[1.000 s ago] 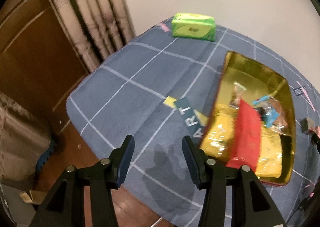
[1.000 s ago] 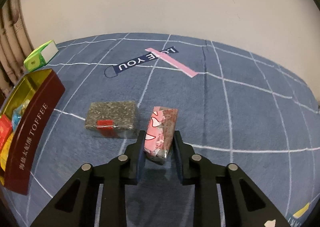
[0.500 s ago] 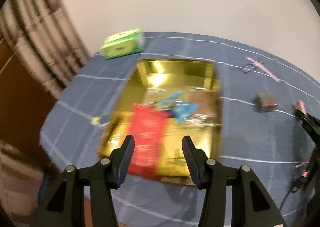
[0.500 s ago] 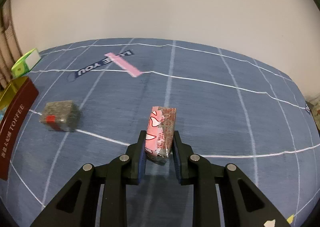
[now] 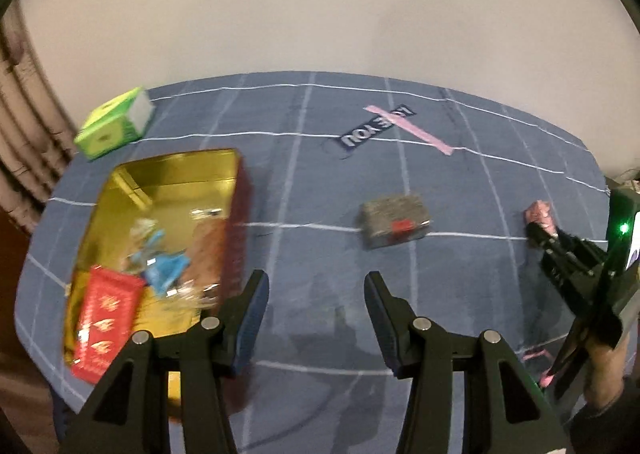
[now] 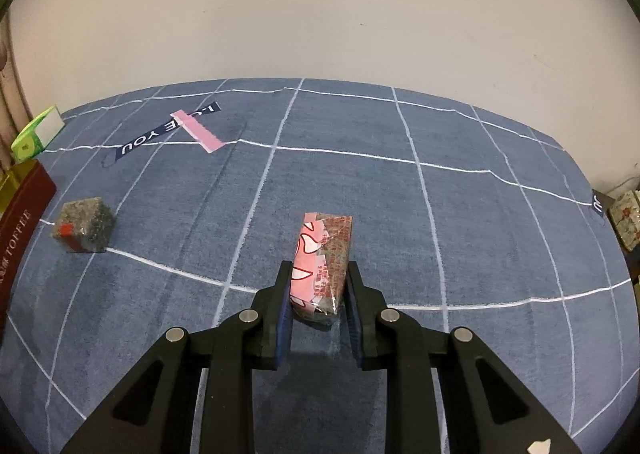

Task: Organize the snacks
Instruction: 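Grasp the grey glittery packet with a red label with the left tool, then carry the grey packet into the gold tin and open the left tool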

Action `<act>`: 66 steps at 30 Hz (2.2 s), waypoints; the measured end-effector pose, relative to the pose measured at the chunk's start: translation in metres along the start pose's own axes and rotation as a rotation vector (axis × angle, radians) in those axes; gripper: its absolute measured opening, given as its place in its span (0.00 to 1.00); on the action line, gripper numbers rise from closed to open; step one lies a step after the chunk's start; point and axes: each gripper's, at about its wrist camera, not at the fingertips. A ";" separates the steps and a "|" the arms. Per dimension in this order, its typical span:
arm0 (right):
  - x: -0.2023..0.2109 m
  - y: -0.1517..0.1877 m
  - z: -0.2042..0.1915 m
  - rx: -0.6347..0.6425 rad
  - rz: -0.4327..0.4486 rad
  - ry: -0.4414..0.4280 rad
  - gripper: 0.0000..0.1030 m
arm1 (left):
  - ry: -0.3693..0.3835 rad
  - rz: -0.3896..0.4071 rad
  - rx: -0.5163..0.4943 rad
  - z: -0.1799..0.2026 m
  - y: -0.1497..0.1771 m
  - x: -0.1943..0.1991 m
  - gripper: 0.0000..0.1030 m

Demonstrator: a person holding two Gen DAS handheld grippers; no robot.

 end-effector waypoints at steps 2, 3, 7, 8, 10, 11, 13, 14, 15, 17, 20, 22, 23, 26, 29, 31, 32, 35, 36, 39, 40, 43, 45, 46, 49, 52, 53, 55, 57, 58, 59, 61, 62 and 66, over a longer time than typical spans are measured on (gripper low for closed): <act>0.000 0.000 0.001 -0.004 -0.002 -0.005 0.21 | 0.024 -0.015 0.009 0.007 -0.005 -0.006 0.64; 0.000 0.000 0.002 -0.007 -0.001 -0.009 0.21 | 0.036 -0.021 0.011 0.010 -0.007 -0.009 0.64; 0.000 0.003 0.008 -0.026 -0.001 -0.029 0.21 | 0.076 -0.069 0.012 0.025 -0.019 -0.028 0.65; -0.001 0.003 0.009 -0.029 -0.005 -0.030 0.21 | 0.082 -0.077 0.017 0.026 -0.020 -0.031 0.65; -0.001 0.003 0.008 -0.025 -0.010 -0.028 0.21 | 0.082 -0.091 0.036 0.030 -0.025 -0.041 0.65; -0.001 0.003 0.008 -0.022 -0.010 -0.025 0.21 | 0.083 -0.097 0.044 0.032 -0.027 -0.046 0.65; -0.001 0.003 0.007 -0.019 -0.011 -0.025 0.21 | 0.083 -0.100 0.054 0.034 -0.029 -0.050 0.65; -0.001 0.003 0.008 -0.020 -0.011 -0.026 0.21 | 0.083 -0.099 0.056 0.036 -0.030 -0.052 0.65; -0.001 0.003 0.008 -0.022 -0.012 -0.029 0.21 | 0.080 -0.096 0.056 0.038 -0.031 -0.054 0.65; -0.002 0.003 0.009 -0.026 -0.013 -0.033 0.21 | 0.079 -0.094 0.052 0.043 -0.031 -0.058 0.71; -0.002 0.003 0.009 -0.027 -0.015 -0.036 0.21 | 0.082 -0.088 0.046 0.049 -0.033 -0.063 0.73; -0.002 0.003 0.009 -0.028 -0.016 -0.039 0.21 | 0.075 -0.088 0.046 0.050 -0.035 -0.067 0.75; -0.002 0.003 0.009 -0.030 -0.016 -0.040 0.21 | 0.073 -0.092 0.047 0.051 -0.036 -0.070 0.76; -0.002 0.003 0.009 -0.031 -0.017 -0.040 0.21 | 0.062 -0.118 0.053 0.051 -0.038 -0.080 0.76; -0.002 0.003 0.009 -0.029 -0.017 -0.039 0.21 | 0.058 -0.139 0.064 0.051 -0.038 -0.089 0.76; -0.002 0.003 0.008 -0.030 -0.017 -0.040 0.21 | 0.048 -0.149 0.072 0.051 -0.038 -0.096 0.76; -0.002 0.003 0.008 -0.031 -0.017 -0.040 0.21 | 0.048 -0.149 0.076 0.051 -0.037 -0.098 0.76; -0.002 0.003 0.008 -0.030 -0.017 -0.039 0.22 | 0.041 -0.158 0.080 0.053 -0.036 -0.105 0.76; -0.002 0.003 0.008 -0.030 -0.017 -0.040 0.22 | 0.039 -0.159 0.080 0.054 -0.036 -0.106 0.76; -0.002 0.003 0.009 -0.030 -0.017 -0.039 0.22 | 0.034 -0.131 0.081 0.055 -0.037 -0.106 0.76; -0.002 0.003 0.009 -0.029 -0.018 -0.039 0.22 | 0.028 -0.120 0.082 0.054 -0.037 -0.105 0.76; -0.002 0.003 0.008 -0.029 -0.018 -0.037 0.22 | -0.005 -0.118 0.074 0.054 -0.037 -0.105 0.69; -0.002 0.003 0.008 -0.027 -0.019 -0.035 0.22 | 0.012 -0.131 0.068 0.054 -0.036 -0.107 0.60; -0.002 0.003 0.008 -0.026 -0.019 -0.035 0.22 | 0.004 -0.127 0.057 0.055 -0.036 -0.107 0.60; -0.002 0.003 0.007 -0.024 -0.019 -0.032 0.22 | -0.008 -0.119 0.025 0.057 -0.034 -0.106 0.59; -0.002 0.003 0.007 -0.020 -0.020 -0.029 0.22 | -0.012 -0.116 0.022 0.056 -0.033 -0.105 0.59; -0.003 0.003 0.007 -0.020 -0.021 -0.028 0.22 | -0.012 -0.117 0.021 0.055 -0.032 -0.104 0.59; -0.003 0.003 0.007 -0.018 -0.021 -0.027 0.22 | -0.018 -0.116 0.015 0.054 -0.030 -0.102 0.59; -0.003 0.003 0.007 -0.017 -0.021 -0.026 0.22 | -0.020 -0.119 0.016 0.053 -0.028 -0.099 0.59; -0.003 0.003 0.007 -0.017 -0.022 -0.026 0.22 | -0.020 -0.122 0.020 0.051 -0.027 -0.098 0.59; -0.003 0.003 0.007 -0.016 -0.022 -0.025 0.22 | -0.016 -0.125 0.023 0.050 -0.026 -0.096 0.59; -0.003 0.003 0.007 -0.015 -0.022 -0.024 0.22 | -0.012 -0.121 0.025 0.048 -0.024 -0.089 0.59; -0.003 0.003 0.007 -0.014 -0.022 -0.024 0.22 | -0.011 -0.116 0.025 0.047 -0.023 -0.085 0.59; -0.003 0.003 0.007 -0.012 -0.023 -0.022 0.22 | -0.005 -0.102 0.028 0.043 -0.024 -0.072 0.59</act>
Point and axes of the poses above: each gripper's, at about its wrist camera, not at the fingertips, and x roughly against the way its jaws point, z to its right, y to its underside, and after that the axes turned 6 degrees about x, right-handed
